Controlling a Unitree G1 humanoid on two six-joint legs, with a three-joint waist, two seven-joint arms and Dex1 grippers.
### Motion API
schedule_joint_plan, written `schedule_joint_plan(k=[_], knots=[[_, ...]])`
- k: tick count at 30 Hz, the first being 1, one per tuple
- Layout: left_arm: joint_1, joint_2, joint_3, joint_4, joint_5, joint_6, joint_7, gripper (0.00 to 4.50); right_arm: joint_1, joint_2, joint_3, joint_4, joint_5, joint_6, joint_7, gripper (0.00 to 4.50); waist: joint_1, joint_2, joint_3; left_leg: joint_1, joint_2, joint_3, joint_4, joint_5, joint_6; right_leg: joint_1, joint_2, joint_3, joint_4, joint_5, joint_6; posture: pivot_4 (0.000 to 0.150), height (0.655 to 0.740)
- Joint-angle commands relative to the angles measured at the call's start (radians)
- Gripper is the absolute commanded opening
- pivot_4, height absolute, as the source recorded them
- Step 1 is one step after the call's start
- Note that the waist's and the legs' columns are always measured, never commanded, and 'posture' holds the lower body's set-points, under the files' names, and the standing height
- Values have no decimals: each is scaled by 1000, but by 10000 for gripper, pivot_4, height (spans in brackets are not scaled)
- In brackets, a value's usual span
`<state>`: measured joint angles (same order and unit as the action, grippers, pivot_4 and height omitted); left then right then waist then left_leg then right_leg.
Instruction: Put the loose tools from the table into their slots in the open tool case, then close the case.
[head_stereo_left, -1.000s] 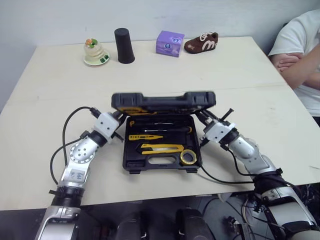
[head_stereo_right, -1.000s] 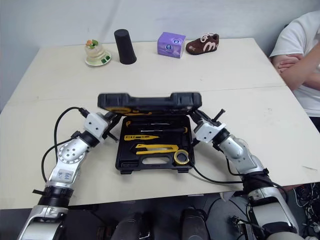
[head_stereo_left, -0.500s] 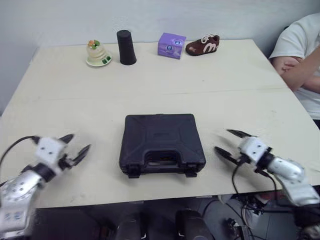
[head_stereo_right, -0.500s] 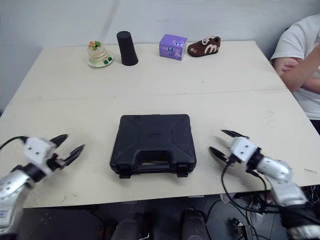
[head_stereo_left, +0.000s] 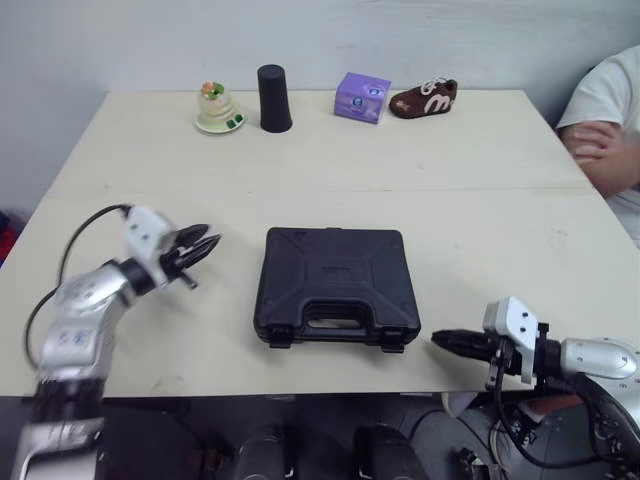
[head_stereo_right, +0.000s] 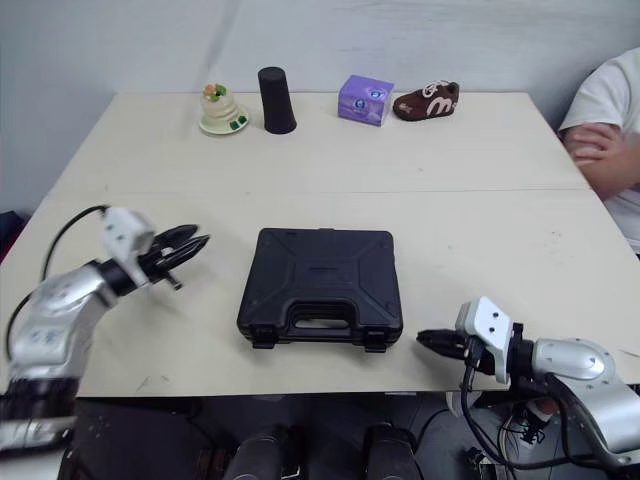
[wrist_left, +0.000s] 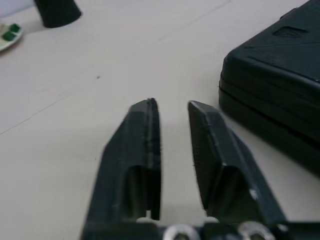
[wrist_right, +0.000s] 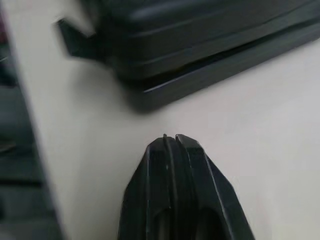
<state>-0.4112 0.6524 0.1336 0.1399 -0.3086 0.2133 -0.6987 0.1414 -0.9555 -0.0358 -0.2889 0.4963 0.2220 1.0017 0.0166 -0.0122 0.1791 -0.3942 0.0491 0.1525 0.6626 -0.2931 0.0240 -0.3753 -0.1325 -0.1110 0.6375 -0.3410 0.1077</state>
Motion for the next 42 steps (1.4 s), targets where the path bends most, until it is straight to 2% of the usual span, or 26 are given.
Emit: schedule_joint_plan(k=[1, 6, 13, 18, 22, 29, 32, 38, 42], knots=[[-117, -21, -76, 149, 71, -22, -35, 101, 26, -14, 25, -84, -3, 49, 39, 0, 0, 0, 0, 1, 0, 1, 0, 0, 0, 0, 0, 1, 0, 0, 0, 1500, 7400], [-311, -126, -103, 406, 110, -66, -7, 101, 36, 35, 90, -125, -71, 52, 7, 0, 4, -3, 1, 0, 0, 1, 1, 0, 0, -1, 1, 0, 0, 0, 0, 1500, 7400], [-454, -193, -133, 675, 176, -188, -38, 101, -17, 118, 141, -96, -134, 45, -21, 0, -8, -7, 1, -1, 0, 2, 2, 1, 1, -1, 1, 0, 0, 0, 1, 1500, 7400], [-509, -205, -139, 823, 196, -285, -135, 101, -95, 155, 148, -104, -119, 128, -38, 0, -15, -8, 2, -2, 0, 1, 2, 2, 1, -2, 1, -1, 0, 0, 1, 1500, 7400], [-502, -207, -141, 851, 193, -314, -213, 101, -137, 168, 141, -56, -155, 116, -47, 0, -18, -8, 2, -3, 0, 1, 2, 2, 1, -3, 1, -2, 0, 0, 1, 1500, 7400], [-328, -154, -119, 617, 154, -266, -306, 101, -205, 134, 134, 111, -229, 14, 1, 0, -20, -8, 2, -5, -1, 0, 5, 2, 3, -3, -1, -2, 0, 1, 2, 1500, 7400], [-225, -131, -107, 441, 131, -202, -304, 101, -268, 156, 143, 195, -255, -35, -1, 0, -21, -9, 2, -5, -1, -1, 5, 2, 3, -3, -1, -2, 1, 1, 2, 1500, 7400], [-83, -133, -102, 115, 107, -48, -231, 101, -383, 210, 155, 364, -303, -153, 3, 0, -17, -9, 1, -5, -1, -2, 6, 2, 3, -1, -2, -1, 2, 1, 2, 1500, 7400], [57, -74, -93, -81, 188, 35, -128, 101, -444, 233, 167, 450, -335, -196, 16, 0, -23, -9, 1, -5, -1, -2, 5, 2, 3, -1, -2, -1, 2, 1, 2, 1500, 7400]])
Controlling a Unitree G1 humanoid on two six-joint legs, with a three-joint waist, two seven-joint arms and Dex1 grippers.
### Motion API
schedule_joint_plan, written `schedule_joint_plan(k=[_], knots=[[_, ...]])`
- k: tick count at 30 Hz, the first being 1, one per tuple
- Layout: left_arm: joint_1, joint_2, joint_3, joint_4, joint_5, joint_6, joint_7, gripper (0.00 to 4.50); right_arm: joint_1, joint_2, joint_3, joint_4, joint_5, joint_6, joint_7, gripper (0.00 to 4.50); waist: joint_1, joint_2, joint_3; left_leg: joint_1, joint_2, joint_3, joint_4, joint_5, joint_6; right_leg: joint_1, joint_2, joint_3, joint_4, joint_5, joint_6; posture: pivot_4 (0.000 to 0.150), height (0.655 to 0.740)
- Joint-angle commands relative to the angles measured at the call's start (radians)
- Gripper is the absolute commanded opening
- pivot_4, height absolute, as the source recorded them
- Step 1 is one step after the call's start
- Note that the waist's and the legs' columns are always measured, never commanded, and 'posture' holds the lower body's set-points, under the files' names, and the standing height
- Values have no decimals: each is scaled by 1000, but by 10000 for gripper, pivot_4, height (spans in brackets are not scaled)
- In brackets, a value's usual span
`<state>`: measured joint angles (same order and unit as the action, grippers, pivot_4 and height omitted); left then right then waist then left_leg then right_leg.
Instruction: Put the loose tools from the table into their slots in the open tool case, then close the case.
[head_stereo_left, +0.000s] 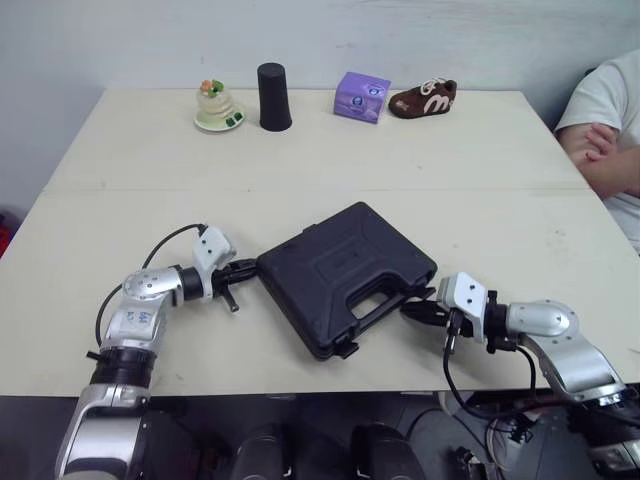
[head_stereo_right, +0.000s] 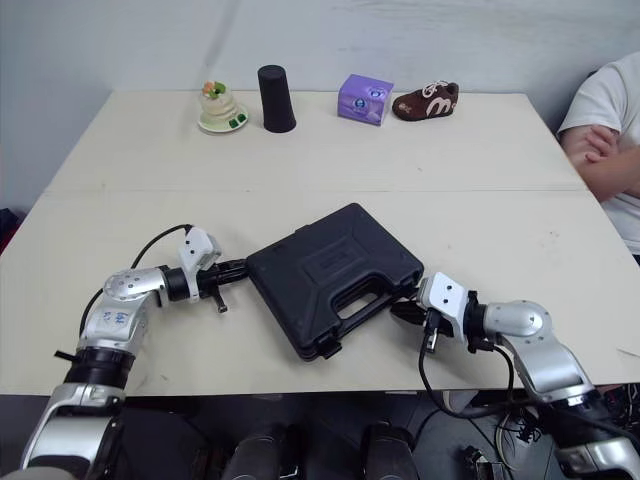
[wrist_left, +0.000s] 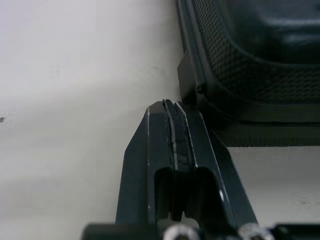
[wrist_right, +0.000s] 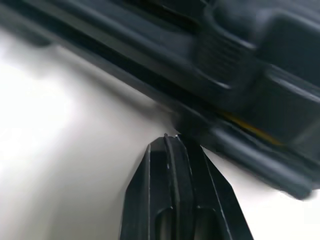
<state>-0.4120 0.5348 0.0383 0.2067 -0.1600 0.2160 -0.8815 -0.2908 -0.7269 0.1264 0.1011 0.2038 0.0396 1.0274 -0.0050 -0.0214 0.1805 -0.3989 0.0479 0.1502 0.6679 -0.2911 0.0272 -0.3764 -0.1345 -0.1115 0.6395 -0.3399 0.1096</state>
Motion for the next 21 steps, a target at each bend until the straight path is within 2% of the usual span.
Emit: schedule_joint_plan(k=[1, 6, 9, 11, 14, 17, 21], knots=[[87, 75, 6, -200, 41, 43, 42, 101, -12, 6, 2, 65, -44, -19, -8, 0, -2, 0, 0, 0, 0, 0, -1, 0, 0, 0, 0, 1, 0, 0, 0, 1500, 7400], [122, 168, 104, -404, -71, 260, 42, 101, 18, 18, -47, 50, -19, 44, -63, 0, 1, 0, 0, 1, 2, -1, -3, 1, -3, 0, 0, 3, -1, -1, -1, 1500, 7400], [88, 220, 97, -480, -134, 335, -15, 101, 59, 51, -76, -4, -6, 84, -127, 0, 5, 0, 0, 2, 1, -3, -3, 1, -3, 2, -2, 5, -1, 0, -1, 1500, 7400], [37, 217, 75, -510, -183, 380, -34, 101, 91, 57, -82, -47, -10, 96, -147, 0, 6, 0, 0, 2, 0, -3, -3, 1, -3, 2, -6, 5, -1, 0, -1, 1500, 7400], [-103, 122, 6, -514, -250, 413, -34, 101, 151, 70, -129, -118, -1, 103, -210, 0, 15, 0, 0, 1, -1, -3, -4, 0, -3, 2, -7, 4, -1, 0, -1, 1500, 7400], [-207, 23, -76, -456, -253, 390, -43, 101, 188, 89, -186, -159, 24, 108, -263, 0, 21, 0, 0, 0, -1, -3, -3, 1, -3, 2, -1, 5, -2, 0, -1, 1500, 7400], [-357, -127, -272, -233, -124, 233, -75, 101, 251, 87, -251, -219, 77, 169, -275, 0, 27, 0, 0, 0, -1, 0, -3, 1, -2, 1, 3, 3, -2, 0, 0, 1500, 7400]])
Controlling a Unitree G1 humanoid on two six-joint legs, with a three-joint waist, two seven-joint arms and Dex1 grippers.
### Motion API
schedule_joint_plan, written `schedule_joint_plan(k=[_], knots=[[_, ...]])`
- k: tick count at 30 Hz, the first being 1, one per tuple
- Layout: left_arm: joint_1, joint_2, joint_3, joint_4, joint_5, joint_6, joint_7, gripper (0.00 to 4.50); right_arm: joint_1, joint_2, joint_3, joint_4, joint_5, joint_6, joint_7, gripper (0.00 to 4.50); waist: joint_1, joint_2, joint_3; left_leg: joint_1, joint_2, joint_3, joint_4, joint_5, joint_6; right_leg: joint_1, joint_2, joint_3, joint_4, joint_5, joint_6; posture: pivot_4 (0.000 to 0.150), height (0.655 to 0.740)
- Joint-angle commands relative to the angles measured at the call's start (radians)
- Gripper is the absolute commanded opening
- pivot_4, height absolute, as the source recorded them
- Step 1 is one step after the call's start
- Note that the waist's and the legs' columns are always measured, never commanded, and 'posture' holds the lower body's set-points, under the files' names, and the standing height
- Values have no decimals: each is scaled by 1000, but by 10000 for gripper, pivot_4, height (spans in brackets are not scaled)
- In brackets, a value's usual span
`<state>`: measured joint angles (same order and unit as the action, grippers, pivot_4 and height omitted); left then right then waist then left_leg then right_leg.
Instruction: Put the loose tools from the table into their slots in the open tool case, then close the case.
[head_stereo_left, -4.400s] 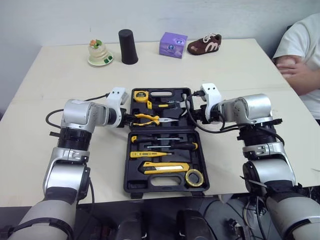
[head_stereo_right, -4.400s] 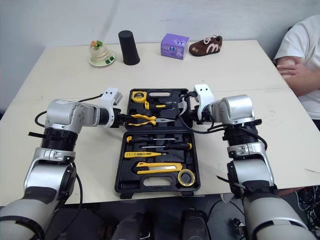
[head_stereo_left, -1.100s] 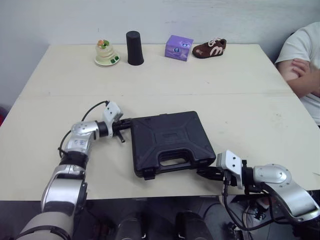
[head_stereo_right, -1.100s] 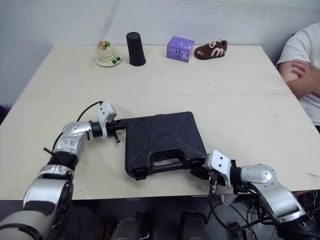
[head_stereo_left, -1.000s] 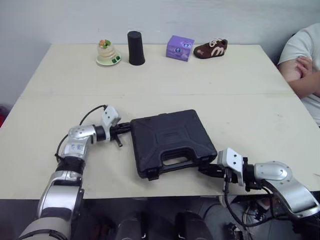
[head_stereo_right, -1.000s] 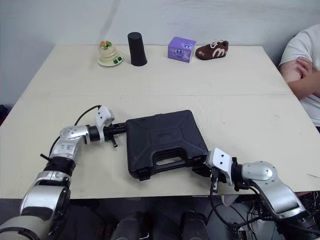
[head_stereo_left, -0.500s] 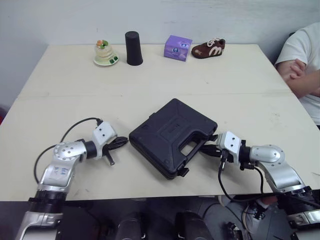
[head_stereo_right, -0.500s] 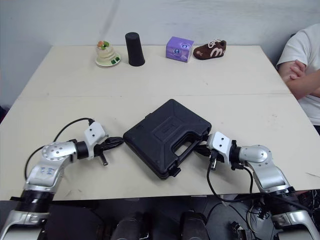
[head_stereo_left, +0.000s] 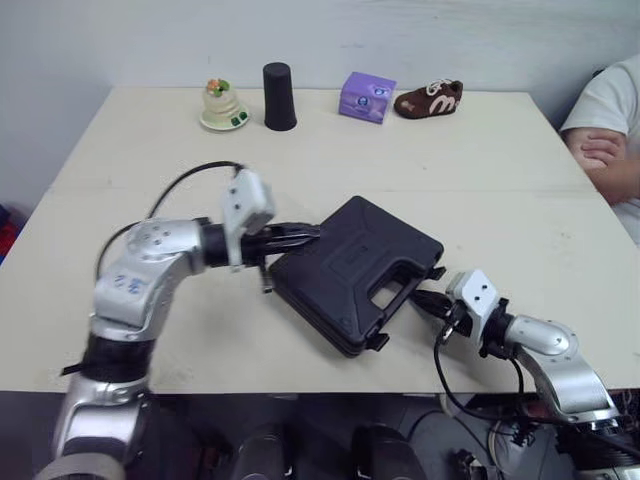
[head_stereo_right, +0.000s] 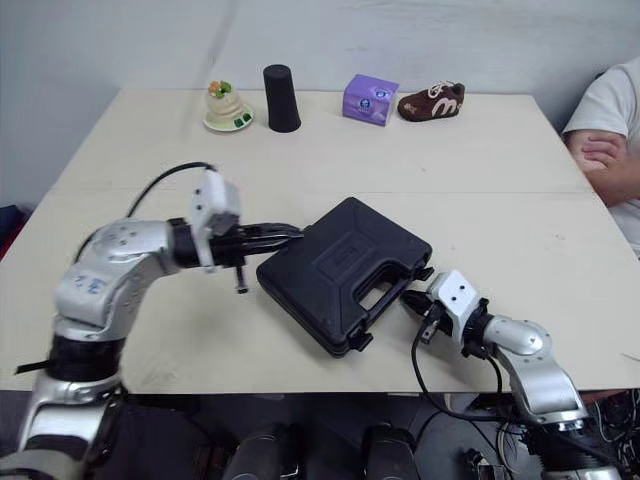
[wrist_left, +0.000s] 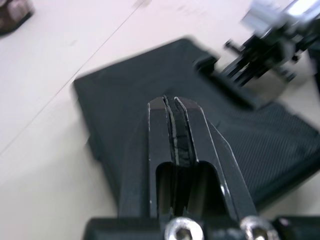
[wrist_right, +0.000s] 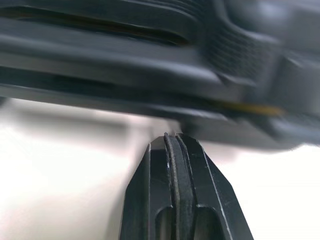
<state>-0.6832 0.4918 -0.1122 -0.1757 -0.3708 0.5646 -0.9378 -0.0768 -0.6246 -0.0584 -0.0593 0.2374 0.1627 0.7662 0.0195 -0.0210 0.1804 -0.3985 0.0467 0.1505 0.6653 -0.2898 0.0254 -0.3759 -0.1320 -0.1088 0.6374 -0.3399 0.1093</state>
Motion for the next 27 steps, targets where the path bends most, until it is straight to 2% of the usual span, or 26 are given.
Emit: schedule_joint_plan(k=[1, 4, 10, 15, 18, 21, 27], knots=[[-133, -135, -165, 236, 122, -150, -16, 101, 52, -12, -83, -77, 60, 67, -18, 0, 4, 0, 0, 0, 0, 0, 0, 0, 0, 0, 1, -1, 0, 0, 0, 1500, 7400], [-202, -206, -211, 374, 176, -216, -20, 101, 70, -6, -104, -104, 78, 94, -26, 0, 1, 0, 0, -1, 0, 0, 1, 1, 2, -1, 1, -1, -1, 0, 0, 1500, 7400], [-372, -401, -236, 703, 278, -333, 93, 101, 98, 15, -113, -130, 69, 91, -63, 0, -1, 1, 1, -4, 1, 0, 1, 1, 1, -4, 1, -3, -1, 0, 1, 1500, 7400], [-433, -475, -216, 937, 325, -440, 135, 101, 94, 29, -104, -125, 56, 70, -77, 0, -7, 1, 1, -4, 1, 0, 1, 1, 2, -4, 0, -3, -2, 0, 1, 1500, 7400], [-410, -479, -264, 1086, 393, -444, 118, 101, 58, 39, -94, -96, 31, 60, -104, 0, -8, 1, 0, -4, 1, -1, 1, 1, 2, -4, 0, -4, -1, 0, 1, 1500, 7400], [-384, -471, -274, 1125, 419, -405, 109, 101, 27, 43, -89, -73, 23, 60, -107, 0, -11, 1, 0, -2, 1, -1, 2, 1, 2, -1, 0, -4, -1, 0, 1, 1500, 7400], [-333, -452, -282, 1075, 438, -326, 119, 101, -52, 55, -63, -25, 19, 71, -103, 0, -21, 1, -4, 2, 1, -2, 0, 0, 2, 2, -1, -4, -2, 0, 0, 1500, 7400]])
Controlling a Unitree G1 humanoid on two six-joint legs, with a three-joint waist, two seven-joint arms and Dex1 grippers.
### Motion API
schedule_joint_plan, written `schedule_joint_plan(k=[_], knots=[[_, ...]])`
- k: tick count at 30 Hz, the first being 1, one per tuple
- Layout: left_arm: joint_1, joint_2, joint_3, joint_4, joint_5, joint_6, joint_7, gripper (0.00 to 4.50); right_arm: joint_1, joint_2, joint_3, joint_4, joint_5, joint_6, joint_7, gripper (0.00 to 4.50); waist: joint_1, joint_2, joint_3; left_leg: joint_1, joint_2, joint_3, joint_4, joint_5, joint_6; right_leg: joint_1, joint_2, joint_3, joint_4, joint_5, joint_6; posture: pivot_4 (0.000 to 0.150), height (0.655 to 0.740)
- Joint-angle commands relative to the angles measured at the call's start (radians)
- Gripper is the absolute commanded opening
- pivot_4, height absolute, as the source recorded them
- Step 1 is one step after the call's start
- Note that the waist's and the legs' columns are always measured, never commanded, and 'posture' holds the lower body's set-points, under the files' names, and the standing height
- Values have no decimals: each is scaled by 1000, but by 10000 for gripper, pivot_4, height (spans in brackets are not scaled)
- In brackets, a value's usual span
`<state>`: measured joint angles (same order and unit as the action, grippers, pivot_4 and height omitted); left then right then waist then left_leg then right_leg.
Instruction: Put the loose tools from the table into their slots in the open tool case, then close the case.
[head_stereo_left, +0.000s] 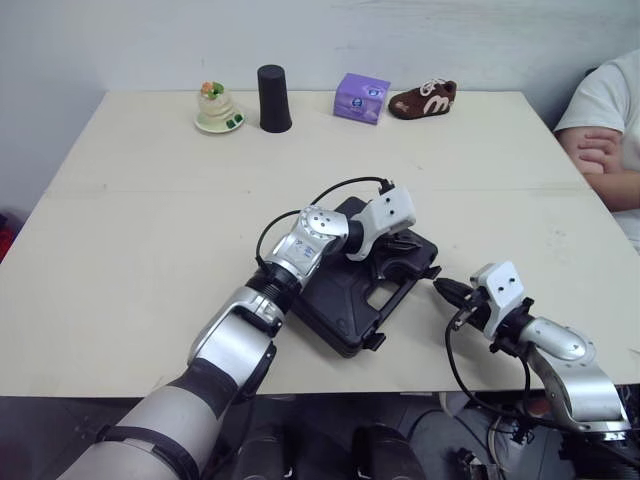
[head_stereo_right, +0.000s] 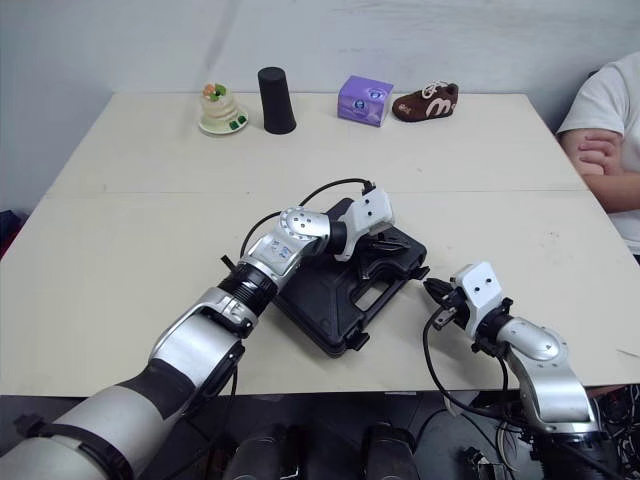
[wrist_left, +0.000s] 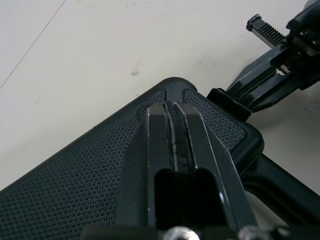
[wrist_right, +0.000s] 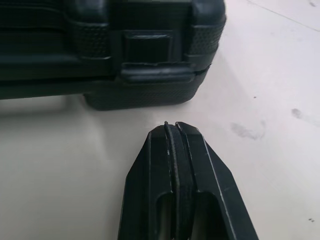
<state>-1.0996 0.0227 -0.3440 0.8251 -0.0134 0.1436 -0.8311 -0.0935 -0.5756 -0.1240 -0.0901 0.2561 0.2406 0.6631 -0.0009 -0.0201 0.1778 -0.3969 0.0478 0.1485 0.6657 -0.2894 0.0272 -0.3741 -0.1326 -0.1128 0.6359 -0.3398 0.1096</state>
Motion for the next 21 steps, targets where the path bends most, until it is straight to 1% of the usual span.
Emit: schedule_joint_plan(k=[1, 10, 16, 21], knots=[[84, 15, -45, 75, 80, 101, 23, 101, -49, 11, 12, 17, -4, -9, 0, 0, 0, 0, -2, 1, 0, 0, 0, 0, 0, 1, 0, 0, 0, 0, 0, 1500, 7400], [96, 5, -66, 62, 91, 157, 2, 101, -124, 30, 46, 11, 9, 12, 23, 0, -5, -1, -7, 6, 1, 1, -1, -1, -1, 5, 0, 1, 0, 0, 0, 1500, 7400], [119, 8, -84, 50, 108, 180, -1, 101, -121, 19, 44, -89, 45, 82, 60, 0, -9, -3, -12, 7, 2, 1, -2, -2, -1, 5, -1, 3, -1, -1, -1, 1500, 7400], [134, 15, -87, 41, 116, 181, -1, 101, -112, -13, 28, -135, 61, 135, 91, 0, -13, -3, -13, 7, 3, 1, -2, -3, -2, 6, -1, 4, -2, -1, -2, 1500, 7400]])
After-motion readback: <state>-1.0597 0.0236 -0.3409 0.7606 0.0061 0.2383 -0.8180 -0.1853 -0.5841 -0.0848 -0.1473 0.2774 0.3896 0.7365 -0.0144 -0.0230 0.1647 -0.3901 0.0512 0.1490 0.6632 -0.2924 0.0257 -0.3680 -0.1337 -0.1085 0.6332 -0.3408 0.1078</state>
